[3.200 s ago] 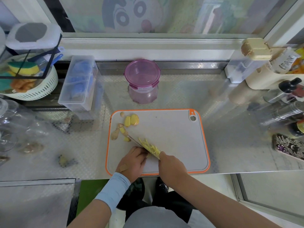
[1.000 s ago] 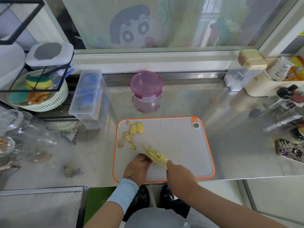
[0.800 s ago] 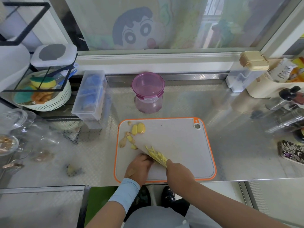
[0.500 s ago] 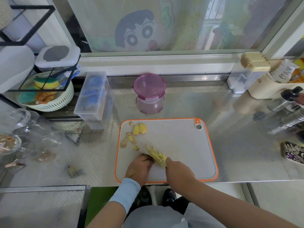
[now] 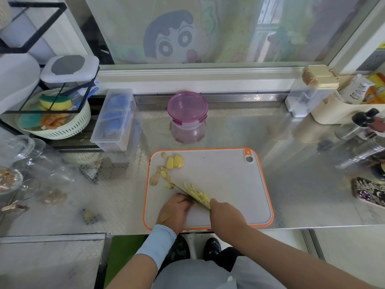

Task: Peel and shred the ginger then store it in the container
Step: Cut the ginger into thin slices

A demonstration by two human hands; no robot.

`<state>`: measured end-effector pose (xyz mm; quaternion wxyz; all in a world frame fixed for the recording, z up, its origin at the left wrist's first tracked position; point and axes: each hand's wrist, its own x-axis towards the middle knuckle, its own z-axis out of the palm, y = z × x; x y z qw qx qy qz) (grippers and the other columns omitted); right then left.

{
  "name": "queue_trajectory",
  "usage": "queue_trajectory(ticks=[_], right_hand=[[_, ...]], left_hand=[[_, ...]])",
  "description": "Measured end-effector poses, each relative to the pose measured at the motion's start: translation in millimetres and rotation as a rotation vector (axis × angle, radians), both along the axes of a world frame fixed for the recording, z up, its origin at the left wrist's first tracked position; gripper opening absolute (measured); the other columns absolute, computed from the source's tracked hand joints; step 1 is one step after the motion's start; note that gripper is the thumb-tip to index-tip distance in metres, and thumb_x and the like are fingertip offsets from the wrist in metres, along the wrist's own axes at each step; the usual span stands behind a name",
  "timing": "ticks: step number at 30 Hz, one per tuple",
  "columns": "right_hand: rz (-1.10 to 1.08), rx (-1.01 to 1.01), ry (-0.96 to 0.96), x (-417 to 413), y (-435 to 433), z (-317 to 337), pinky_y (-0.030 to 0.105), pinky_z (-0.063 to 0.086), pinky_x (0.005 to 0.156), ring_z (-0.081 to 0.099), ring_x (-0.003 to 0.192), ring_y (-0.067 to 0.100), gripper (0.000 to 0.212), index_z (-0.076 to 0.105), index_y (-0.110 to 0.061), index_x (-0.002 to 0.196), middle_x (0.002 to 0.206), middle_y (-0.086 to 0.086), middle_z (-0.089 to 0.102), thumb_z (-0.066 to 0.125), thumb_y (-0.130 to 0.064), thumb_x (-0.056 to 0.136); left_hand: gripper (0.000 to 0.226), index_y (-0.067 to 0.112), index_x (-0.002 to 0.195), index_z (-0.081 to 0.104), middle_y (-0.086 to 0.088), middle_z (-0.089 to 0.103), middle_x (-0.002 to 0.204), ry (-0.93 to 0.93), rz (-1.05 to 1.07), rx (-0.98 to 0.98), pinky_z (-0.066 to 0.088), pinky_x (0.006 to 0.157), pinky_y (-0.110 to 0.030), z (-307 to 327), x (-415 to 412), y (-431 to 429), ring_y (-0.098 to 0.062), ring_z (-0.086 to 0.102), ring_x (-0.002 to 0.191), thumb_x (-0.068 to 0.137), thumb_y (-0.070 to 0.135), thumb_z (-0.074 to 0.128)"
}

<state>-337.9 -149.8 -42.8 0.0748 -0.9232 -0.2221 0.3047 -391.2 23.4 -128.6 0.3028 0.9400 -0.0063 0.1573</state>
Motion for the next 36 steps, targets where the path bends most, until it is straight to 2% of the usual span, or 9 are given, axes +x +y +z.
queue_trajectory(ticks=[4, 9, 14, 18, 20, 23, 27, 31, 36], right_hand=[[0.014, -0.001, -0.024, -2.0, -3.4, 3.1, 0.026, 0.025, 0.044, 0.039, 0.055, 0.013, 0.017, 0.039, -0.017, 0.105, 0.069, -0.002, 0.041, 0.043, -0.004, 0.094], [0.009, 0.002, -0.034, -9.6, -12.9, 3.3, 0.027, 0.027, 0.044, 0.042, 0.055, 0.015, 0.015, 0.032, -0.019, 0.096, 0.069, -0.001, 0.045, 0.042, -0.007, 0.096], [0.031, -0.018, -0.034, -6.9, -8.1, -2.2, 0.026, 0.03, 0.045, 0.044, 0.056, 0.015, 0.031, 0.04, -0.012, 0.121, 0.068, -0.002, 0.041, 0.044, -0.002, 0.092], [0.026, -0.031, -0.002, -0.7, 1.7, -1.1, 0.031, 0.042, 0.058, 0.051, 0.069, 0.024, 0.03, 0.043, -0.013, 0.116, 0.074, 0.0, 0.043, 0.044, 0.001, 0.089], [0.022, -0.03, 0.009, 1.4, 3.1, -1.1, 0.031, 0.042, 0.059, 0.052, 0.072, 0.025, 0.03, 0.044, -0.012, 0.114, 0.074, 0.0, 0.043, 0.045, 0.002, 0.088], [0.023, -0.028, 0.003, 3.7, 4.6, -0.9, 0.028, 0.036, 0.052, 0.051, 0.072, 0.026, 0.027, 0.045, -0.012, 0.113, 0.074, 0.0, 0.044, 0.045, 0.002, 0.089], [0.016, -0.034, -0.001, 3.6, 8.0, 0.8, 0.03, 0.039, 0.059, 0.05, 0.072, 0.027, 0.026, 0.044, -0.013, 0.113, 0.085, 0.007, 0.052, 0.045, 0.0, 0.09], [0.005, -0.01, -0.014, 1.5, -0.9, -1.4, 0.027, 0.031, 0.046, 0.05, 0.065, 0.024, 0.021, 0.038, -0.017, 0.101, 0.071, 0.0, 0.044, 0.045, -0.001, 0.091], [-0.015, 0.005, -0.046, -9.7, -17.1, -2.5, 0.027, 0.027, 0.042, 0.042, 0.054, 0.015, 0.016, 0.031, -0.019, 0.095, 0.067, -0.002, 0.043, 0.044, -0.011, 0.098]], left_hand=[[0.03, 0.011, 0.079, 0.077, -0.002, 0.071, 0.09, 0.013, 0.007, 0.004, 0.043, 0.082, -0.017, 1.0, 0.6, -0.5, -0.009, 0.053, 0.092, 0.084, 0.025, 0.05], [0.03, 0.011, 0.08, 0.077, -0.003, 0.072, 0.091, 0.0, 0.006, 0.007, 0.044, 0.083, -0.019, 2.1, -0.5, -0.1, -0.009, 0.053, 0.093, 0.084, 0.024, 0.05], [0.031, 0.012, 0.083, 0.078, -0.002, 0.072, 0.093, 0.012, 0.011, 0.004, 0.038, 0.088, -0.01, 5.1, -0.4, -2.8, -0.009, 0.053, 0.094, 0.084, 0.025, 0.05], [0.031, 0.012, 0.085, 0.078, -0.003, 0.071, 0.094, 0.037, 0.021, 0.011, 0.039, 0.088, -0.012, 0.5, -1.1, -1.9, -0.009, 0.053, 0.095, 0.085, 0.025, 0.05], [0.031, 0.011, 0.083, 0.078, -0.003, 0.07, 0.092, 0.044, 0.031, 0.017, 0.042, 0.086, -0.014, -1.6, -2.2, -2.3, -0.009, 0.053, 0.093, 0.084, 0.025, 0.05], [0.032, 0.011, 0.081, 0.077, -0.003, 0.07, 0.091, 0.052, 0.026, 0.019, 0.041, 0.086, -0.014, 0.2, -0.7, -3.2, -0.008, 0.053, 0.092, 0.084, 0.025, 0.049], [0.033, 0.01, 0.082, 0.077, -0.003, 0.07, 0.092, 0.062, 0.033, 0.032, 0.037, 0.09, -0.012, 1.3, -0.7, -3.1, -0.008, 0.052, 0.093, 0.085, 0.025, 0.047], [0.033, 0.012, 0.083, 0.077, -0.002, 0.07, 0.095, 0.079, 0.05, 0.007, 0.043, 0.087, -0.019, 0.1, -2.6, -3.3, -0.009, 0.055, 0.093, 0.086, 0.027, 0.048], [0.029, 0.012, 0.081, 0.077, -0.002, 0.07, 0.094, 0.056, 0.04, 0.006, 0.04, 0.089, -0.015, 0.9, -4.4, -3.3, -0.01, 0.054, 0.095, 0.086, 0.024, 0.05]])
